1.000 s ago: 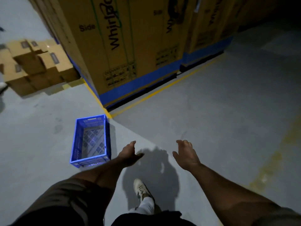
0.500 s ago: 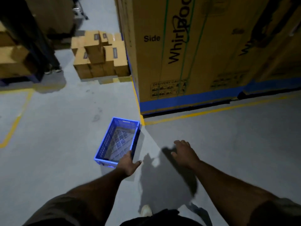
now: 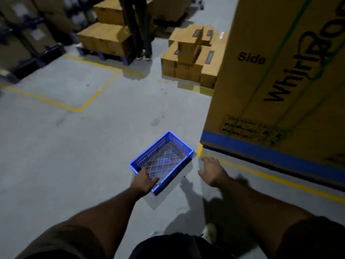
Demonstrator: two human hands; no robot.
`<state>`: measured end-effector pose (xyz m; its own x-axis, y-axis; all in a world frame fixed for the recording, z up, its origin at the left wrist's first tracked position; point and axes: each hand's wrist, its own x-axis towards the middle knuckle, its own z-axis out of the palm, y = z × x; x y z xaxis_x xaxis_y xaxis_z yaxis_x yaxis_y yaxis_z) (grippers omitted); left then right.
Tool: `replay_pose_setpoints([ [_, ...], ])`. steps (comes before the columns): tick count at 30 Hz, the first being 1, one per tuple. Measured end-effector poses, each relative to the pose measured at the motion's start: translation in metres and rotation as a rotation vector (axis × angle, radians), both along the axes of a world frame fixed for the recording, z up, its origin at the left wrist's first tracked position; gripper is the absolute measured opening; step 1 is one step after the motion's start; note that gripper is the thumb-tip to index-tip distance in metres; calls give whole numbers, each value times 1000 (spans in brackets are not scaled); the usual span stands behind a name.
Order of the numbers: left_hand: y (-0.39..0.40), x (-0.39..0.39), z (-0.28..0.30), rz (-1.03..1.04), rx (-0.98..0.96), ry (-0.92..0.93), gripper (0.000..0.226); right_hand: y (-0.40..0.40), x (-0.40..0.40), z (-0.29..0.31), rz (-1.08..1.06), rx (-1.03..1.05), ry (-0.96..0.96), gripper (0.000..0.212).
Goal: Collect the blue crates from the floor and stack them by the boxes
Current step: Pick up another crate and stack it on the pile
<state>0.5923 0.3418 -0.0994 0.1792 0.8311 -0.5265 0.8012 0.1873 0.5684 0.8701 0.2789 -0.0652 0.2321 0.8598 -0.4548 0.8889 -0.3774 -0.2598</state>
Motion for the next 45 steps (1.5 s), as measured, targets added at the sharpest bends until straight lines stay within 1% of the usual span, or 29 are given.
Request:
replay_pose_setpoints([
  [4,-6,27,19,105,35,34,71,36,28,-4,126,6,20,54],
  [9,3,39,15,275,-7,33,77,86,35,-17,264,-19,38,51],
  [12,20,44,3,341,-18,17,76,118,37,-23,289,-15,38,47],
  [15,42,51,-9,391,-44,20,72,144,44,-27,326,-30,52,49],
  [18,66,64,-19,409,-44,11,58,170,60,-33,372,-52,31,49],
  [19,74,69,-21,415,-53,-2,57,179,66,-35,375,-64,9,49],
  [22,92,76,-23,419,-77,-33,64,205,74,-44,374,-98,-29,49],
  [25,106,74,-28,444,-80,-10,63,228,66,-52,419,-108,-35,49],
  [27,114,73,-32,460,-92,2,65,243,56,-57,428,-131,-21,54],
  [30,124,73,-44,547,-127,-4,72,268,44,-71,434,-138,11,54],
  [32,133,75,-55,609,-159,5,71,284,39,-84,464,-126,21,52],
  [34,144,80,-63,655,-168,6,64,300,36,-99,457,-133,45,53],
  [37,164,86,-89,755,-201,17,49,324,37,-134,474,-107,71,48],
  [39,177,90,-120,793,-210,35,46,339,41,-164,448,-122,83,47],
  [42,199,96,-178,848,-205,51,51,362,50,-225,446,-120,113,50],
  [45,215,98,-254,897,-222,61,58,384,62,-298,456,-164,71,48],
])
